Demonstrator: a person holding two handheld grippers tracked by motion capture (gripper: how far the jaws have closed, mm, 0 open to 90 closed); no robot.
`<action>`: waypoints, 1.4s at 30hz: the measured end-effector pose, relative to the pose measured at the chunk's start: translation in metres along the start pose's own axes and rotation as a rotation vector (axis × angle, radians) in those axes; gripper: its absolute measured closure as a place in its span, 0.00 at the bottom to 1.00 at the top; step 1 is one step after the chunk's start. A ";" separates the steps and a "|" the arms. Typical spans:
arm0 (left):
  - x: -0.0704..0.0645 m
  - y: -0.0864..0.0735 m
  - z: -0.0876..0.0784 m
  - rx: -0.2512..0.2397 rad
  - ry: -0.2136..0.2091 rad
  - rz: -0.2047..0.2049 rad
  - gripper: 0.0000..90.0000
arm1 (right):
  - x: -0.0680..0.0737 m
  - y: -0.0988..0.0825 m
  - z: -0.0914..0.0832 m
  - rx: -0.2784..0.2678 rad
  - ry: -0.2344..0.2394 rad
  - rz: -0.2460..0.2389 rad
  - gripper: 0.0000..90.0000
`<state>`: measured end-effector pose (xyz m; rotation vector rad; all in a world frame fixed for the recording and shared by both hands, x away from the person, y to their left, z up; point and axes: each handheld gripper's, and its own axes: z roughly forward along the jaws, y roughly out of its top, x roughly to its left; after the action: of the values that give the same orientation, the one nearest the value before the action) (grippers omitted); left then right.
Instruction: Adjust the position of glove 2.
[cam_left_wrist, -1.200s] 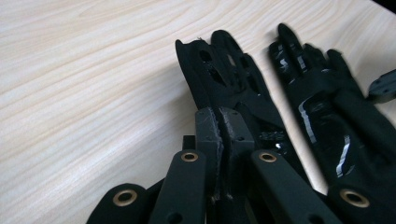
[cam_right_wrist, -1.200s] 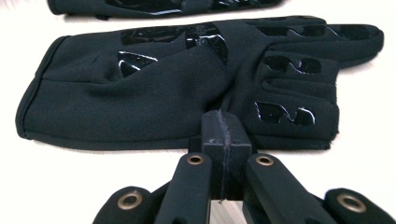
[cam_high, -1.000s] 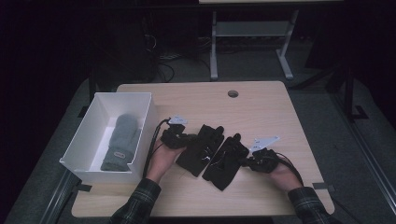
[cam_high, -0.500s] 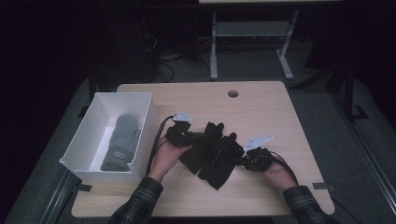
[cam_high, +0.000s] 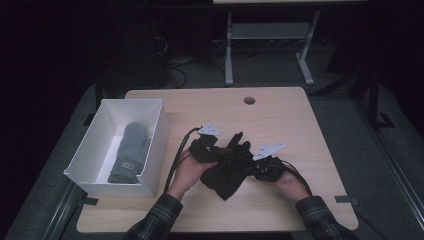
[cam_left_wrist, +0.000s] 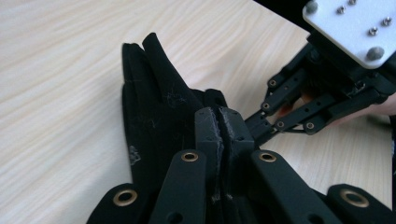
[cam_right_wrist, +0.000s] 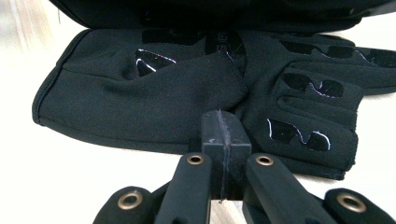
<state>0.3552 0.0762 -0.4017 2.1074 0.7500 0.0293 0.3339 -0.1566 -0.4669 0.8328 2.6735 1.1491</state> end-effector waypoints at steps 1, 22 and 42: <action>-0.001 -0.001 0.003 0.003 -0.004 -0.001 0.96 | 0.000 0.000 0.000 -0.001 0.002 0.003 1.00; -0.023 -0.014 0.039 0.003 -0.152 0.000 0.85 | -0.028 -0.017 -0.028 -0.042 -0.084 0.089 1.00; -0.025 -0.051 0.035 0.170 -0.030 0.100 1.00 | -0.051 -0.034 -0.036 -0.042 -0.237 0.155 0.34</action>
<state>0.3197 0.0595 -0.4555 2.3006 0.6481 -0.0125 0.3506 -0.2254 -0.4703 1.1102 2.4217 1.0576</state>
